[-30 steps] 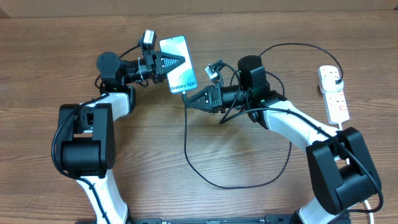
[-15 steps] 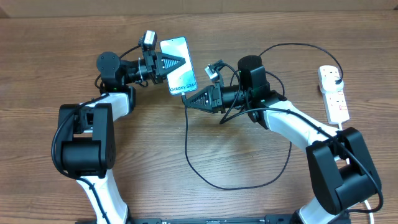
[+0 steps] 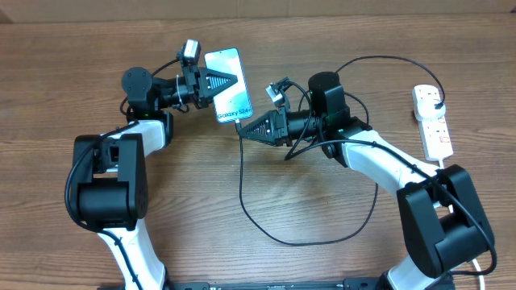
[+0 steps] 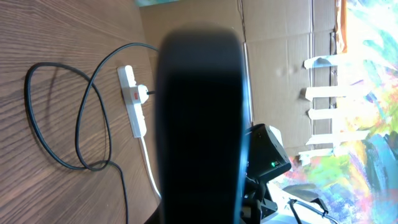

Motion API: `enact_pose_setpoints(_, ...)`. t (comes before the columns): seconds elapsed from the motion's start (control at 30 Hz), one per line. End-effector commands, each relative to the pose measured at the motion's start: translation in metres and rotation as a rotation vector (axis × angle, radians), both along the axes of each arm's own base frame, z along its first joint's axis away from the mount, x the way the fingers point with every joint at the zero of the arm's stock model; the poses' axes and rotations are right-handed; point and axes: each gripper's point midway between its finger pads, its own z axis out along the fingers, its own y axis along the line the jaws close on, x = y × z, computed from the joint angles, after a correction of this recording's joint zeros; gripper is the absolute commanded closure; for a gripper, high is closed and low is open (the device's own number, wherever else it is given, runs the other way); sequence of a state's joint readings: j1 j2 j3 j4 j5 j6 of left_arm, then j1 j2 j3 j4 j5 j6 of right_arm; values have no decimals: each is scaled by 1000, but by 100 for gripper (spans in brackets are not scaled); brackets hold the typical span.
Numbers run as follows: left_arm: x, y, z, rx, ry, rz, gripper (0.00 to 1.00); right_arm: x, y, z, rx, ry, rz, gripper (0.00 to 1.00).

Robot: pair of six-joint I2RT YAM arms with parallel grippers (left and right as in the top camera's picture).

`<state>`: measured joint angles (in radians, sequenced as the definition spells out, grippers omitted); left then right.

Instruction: Plug charger to phone and switch on socket

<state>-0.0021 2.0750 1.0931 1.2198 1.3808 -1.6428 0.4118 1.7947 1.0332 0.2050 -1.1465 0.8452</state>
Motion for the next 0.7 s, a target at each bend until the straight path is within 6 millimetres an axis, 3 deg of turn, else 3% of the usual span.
enact_pose_setpoints(0.0,-1,1,10,7,-46,-18,95,5,-3,-3,-5,5,-19,96)
enact_pose_setpoints(0.67,3,1,12,-5,-21,5,96,5,-3,-3,-5,5,-18,96)
